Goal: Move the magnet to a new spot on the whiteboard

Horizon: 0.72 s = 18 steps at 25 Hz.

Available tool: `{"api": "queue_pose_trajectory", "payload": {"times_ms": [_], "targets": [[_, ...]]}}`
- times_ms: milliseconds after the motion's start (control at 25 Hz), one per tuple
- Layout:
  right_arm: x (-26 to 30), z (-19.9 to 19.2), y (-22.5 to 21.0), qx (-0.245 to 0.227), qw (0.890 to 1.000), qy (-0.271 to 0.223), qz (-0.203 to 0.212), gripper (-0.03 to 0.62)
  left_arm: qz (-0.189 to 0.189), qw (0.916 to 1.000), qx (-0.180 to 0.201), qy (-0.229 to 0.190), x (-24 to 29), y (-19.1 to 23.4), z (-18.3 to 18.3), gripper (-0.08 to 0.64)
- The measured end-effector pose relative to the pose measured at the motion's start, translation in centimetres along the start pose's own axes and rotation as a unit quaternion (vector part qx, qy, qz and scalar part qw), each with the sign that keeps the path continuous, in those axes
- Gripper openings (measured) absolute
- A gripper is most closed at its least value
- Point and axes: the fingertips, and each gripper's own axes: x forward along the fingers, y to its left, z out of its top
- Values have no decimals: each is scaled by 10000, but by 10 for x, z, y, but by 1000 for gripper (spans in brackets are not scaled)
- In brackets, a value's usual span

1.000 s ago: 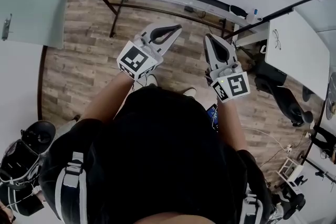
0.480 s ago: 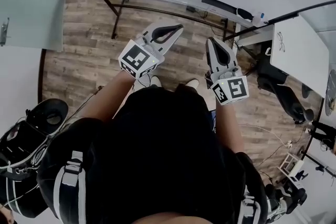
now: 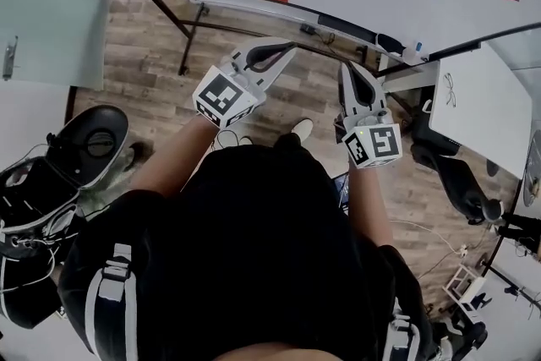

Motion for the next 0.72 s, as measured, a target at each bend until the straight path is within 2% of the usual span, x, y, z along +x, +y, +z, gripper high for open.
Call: {"api": "queue_pose_trajectory", "payload": {"times_ms": [240, 720], "targets": [[15, 13, -69, -42, 10000, -61, 49, -3, 43, 10000, 15, -2, 69, 9, 8, 5], [18, 22, -196, -26, 9998, -88, -173, -3, 158, 9998, 55, -85, 194, 13, 16, 5]]}}
